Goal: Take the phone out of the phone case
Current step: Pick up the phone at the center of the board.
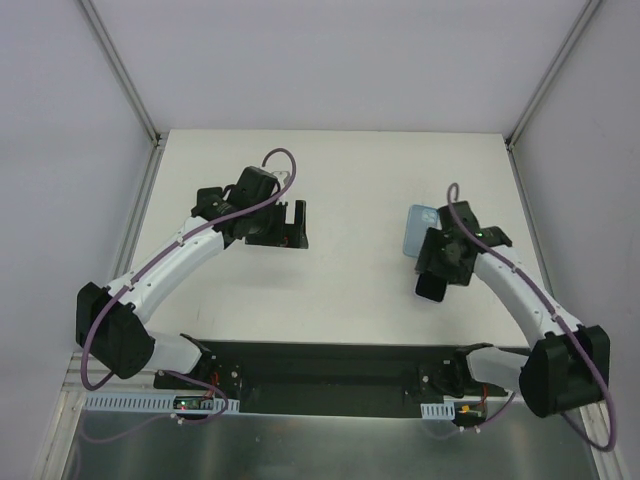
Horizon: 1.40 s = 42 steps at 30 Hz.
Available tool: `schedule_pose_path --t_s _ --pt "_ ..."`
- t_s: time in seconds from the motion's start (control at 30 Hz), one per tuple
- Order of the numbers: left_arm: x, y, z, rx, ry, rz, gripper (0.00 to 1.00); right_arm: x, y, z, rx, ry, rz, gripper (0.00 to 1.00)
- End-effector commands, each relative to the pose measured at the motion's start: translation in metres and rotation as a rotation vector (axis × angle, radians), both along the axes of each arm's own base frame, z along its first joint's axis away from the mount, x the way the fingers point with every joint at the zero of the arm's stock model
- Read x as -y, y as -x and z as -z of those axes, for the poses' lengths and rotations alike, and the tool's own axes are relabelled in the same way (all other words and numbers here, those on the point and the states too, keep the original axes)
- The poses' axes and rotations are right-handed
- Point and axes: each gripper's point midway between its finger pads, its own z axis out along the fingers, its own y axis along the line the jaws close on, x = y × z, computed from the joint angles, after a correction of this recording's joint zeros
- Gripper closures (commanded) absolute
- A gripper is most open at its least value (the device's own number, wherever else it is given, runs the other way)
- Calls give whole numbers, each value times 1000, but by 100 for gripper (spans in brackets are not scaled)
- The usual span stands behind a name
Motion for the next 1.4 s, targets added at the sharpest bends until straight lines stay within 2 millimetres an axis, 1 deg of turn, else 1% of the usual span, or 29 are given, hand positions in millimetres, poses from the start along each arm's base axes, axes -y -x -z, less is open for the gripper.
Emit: schedule_pose_path --t_s 0.0,0.03,0.07,0.1,0.13,0.17,0.2,0.23,0.27,0.3,0.33,0.4,0.43,0.47,0.53,0.57,0.63,0.67,0.77,0.83,0.9,1.0,1.13,1.23,1.27,1.33,1.37 --pt "1 4 -4 -25 28 -23 5 -83 -18 -26 47 -25 -218 87" --pt "-1 3 -1 -25 19 -31 5 -98 -22 -25 48 -23 -239 87" --pt "-4 3 0 -22 9 -40 5 -126 -23 -14 15 -10 -314 87" --pt "-5 2 0 -20 8 -45 5 -148 -35 -25 46 -28 -344 87" --pt "-6 4 3 -28 3 -48 5 -165 -40 -26 49 -25 -370 87" --pt "-8 5 2 -25 6 -56 5 -186 -37 -7 0 7 -427 87" --pt "-10 5 2 -29 7 -66 5 -209 -51 -20 35 -13 -447 87" --pt "-12 7 3 -31 8 -72 5 -218 -51 2 -25 13 -462 87" --pt "-14 8 4 -33 5 -77 5 -229 -51 7 -35 15 -482 86" --pt "-16 10 5 -36 3 -83 5 -238 -55 11 -37 13 -487 86" --pt "-20 11 6 -34 2 -91 5 -247 -59 21 -49 3 -489 86" --pt "-26 12 8 -39 -4 -107 5 -253 -60 31 -63 -1 -491 82" --pt "-31 12 11 -43 -9 -123 5 -254 -61 39 -74 8 -493 79" --pt "-34 11 9 -39 -7 -136 5 -254 -61 43 -80 11 -490 69" --pt "-45 7 9 -40 -1 -178 5 -255 -60 49 -81 3 -492 54" --pt "-48 6 8 -37 1 -190 5 -252 -56 55 -94 8 -493 35" --pt "-55 4 4 -35 20 -211 5 -251 -53 56 -90 9 -497 23" --pt "-62 0 4 -36 26 -235 5 -248 -50 58 -93 16 -500 15" --pt "-72 -4 1 -30 41 -264 5 -242 -48 57 -87 50 -501 7" --pt "-75 -6 -1 -23 42 -269 5 -235 -47 56 -82 84 -508 4" --pt "-77 -7 -3 -14 45 -270 5 -233 -43 57 -80 109 -522 1" --pt "-77 -7 -3 -19 46 -269 5 -233 -39 62 -88 122 -537 0" --pt "-76 -6 -3 -23 53 -265 5 -236 -34 76 -105 123 -548 2" --pt "-77 -5 -2 -30 57 -272 5 -242 -35 81 -94 108 -554 10" --pt "-77 -5 -2 -34 60 -273 5 -244 -35 81 -94 106 -559 24" --pt "-76 -5 -2 -48 81 -272 5 -245 -36 78 -85 97 -560 39" --pt "-77 -5 -2 -49 86 -273 5 -246 -37 75 -80 94 -560 57"
